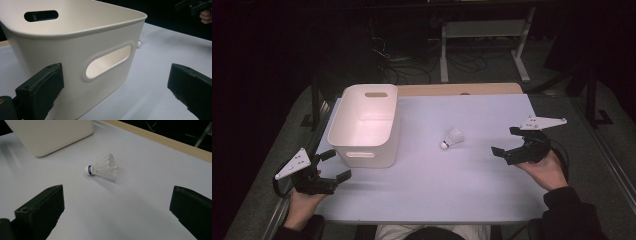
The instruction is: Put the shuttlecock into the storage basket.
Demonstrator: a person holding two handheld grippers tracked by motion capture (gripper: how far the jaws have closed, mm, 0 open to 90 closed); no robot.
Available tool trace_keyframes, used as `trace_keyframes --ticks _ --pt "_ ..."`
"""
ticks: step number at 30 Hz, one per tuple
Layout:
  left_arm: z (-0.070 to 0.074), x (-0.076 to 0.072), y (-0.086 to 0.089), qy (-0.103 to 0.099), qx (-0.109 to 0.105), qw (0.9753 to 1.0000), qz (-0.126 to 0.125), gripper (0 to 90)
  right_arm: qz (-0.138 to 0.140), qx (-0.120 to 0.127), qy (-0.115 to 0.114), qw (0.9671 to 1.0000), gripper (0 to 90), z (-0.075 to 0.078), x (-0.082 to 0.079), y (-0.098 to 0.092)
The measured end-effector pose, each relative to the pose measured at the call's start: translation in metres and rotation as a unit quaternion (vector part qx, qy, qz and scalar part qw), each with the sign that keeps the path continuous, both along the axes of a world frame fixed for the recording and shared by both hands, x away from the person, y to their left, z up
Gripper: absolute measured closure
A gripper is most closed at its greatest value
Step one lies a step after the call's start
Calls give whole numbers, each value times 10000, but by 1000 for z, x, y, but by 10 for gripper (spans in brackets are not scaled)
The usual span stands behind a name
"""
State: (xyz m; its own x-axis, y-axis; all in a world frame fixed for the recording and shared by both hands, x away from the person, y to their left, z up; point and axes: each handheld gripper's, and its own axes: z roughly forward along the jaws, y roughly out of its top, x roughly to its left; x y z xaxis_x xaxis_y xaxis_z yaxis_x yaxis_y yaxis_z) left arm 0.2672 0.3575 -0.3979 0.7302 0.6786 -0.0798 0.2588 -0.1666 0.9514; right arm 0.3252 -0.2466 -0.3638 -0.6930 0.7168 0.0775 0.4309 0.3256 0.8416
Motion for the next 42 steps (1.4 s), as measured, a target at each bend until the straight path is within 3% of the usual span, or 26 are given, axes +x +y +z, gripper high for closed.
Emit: trace_keyframes --ticks 42 --pt "0 0 0 7 15 10000 -11 3 330 -271 98 9990 0 12 41 27"
